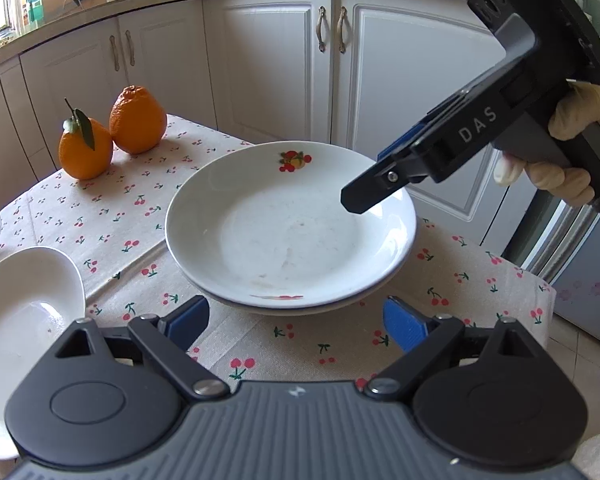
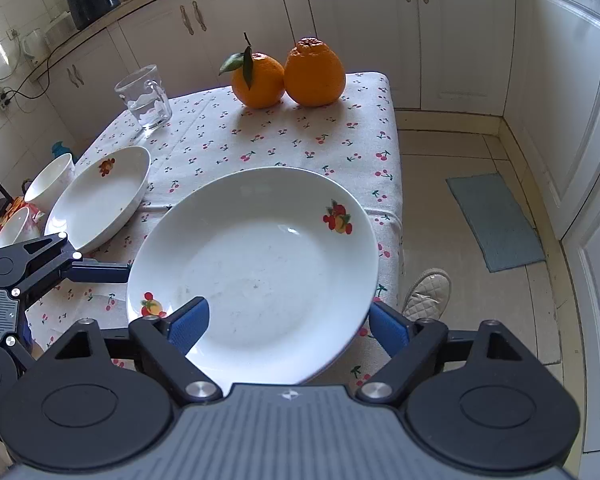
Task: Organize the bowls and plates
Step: 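Open the right gripper and pull it back from the plate stack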
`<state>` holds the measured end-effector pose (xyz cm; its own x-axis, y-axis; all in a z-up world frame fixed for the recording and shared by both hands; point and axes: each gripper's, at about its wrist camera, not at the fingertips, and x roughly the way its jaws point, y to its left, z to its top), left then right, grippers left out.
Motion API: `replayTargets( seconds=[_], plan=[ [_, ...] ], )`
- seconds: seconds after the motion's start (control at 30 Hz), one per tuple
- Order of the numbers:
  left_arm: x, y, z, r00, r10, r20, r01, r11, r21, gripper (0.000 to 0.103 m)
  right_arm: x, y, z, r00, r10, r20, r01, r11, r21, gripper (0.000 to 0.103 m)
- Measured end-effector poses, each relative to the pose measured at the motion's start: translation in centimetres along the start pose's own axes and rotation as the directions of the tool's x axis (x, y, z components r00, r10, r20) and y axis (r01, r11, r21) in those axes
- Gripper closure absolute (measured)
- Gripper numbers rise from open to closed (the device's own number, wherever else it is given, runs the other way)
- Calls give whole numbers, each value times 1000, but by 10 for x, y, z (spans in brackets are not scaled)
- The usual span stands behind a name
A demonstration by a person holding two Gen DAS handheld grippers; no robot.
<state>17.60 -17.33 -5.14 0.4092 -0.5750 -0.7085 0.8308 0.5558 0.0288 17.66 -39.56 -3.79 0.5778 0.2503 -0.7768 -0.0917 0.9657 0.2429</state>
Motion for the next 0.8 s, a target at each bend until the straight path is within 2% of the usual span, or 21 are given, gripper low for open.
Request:
replayTargets(
  seconds=[0.2,0.37,0.5,0.6,0.67,0.7,0.8],
  plan=[
    [-21,2,-9,998,48,30,-46,998,-44,9,-15,23,-2,998,-4,57,6,999,-46,0],
    [-44,7,-26,984,171,53,-165,980,-112,8,-26,57,-8,995,-31,94,46,987,-154,0],
    [-56,21,-46,950,312,12,-302,929,-211,8,-28,82,-11,995,-32,99,54,971,-231,0],
    [-54,42,-65,916,393,-86,-400,866,-302,8,-26,99,-11,995,-24,97,50,958,-281,0],
    [-53,54,-79,897,423,-129,-440,829,-346,8,-24,109,-10,995,-20,93,48,951,-305,0],
    [-54,59,-85,893,429,-139,-449,817,-363,7,-22,113,-9,996,-15,90,43,948,-315,0],
    [-58,67,-93,895,427,-132,-441,797,-412,8,-19,124,-8,996,-3,84,32,940,-339,0]
  ],
)
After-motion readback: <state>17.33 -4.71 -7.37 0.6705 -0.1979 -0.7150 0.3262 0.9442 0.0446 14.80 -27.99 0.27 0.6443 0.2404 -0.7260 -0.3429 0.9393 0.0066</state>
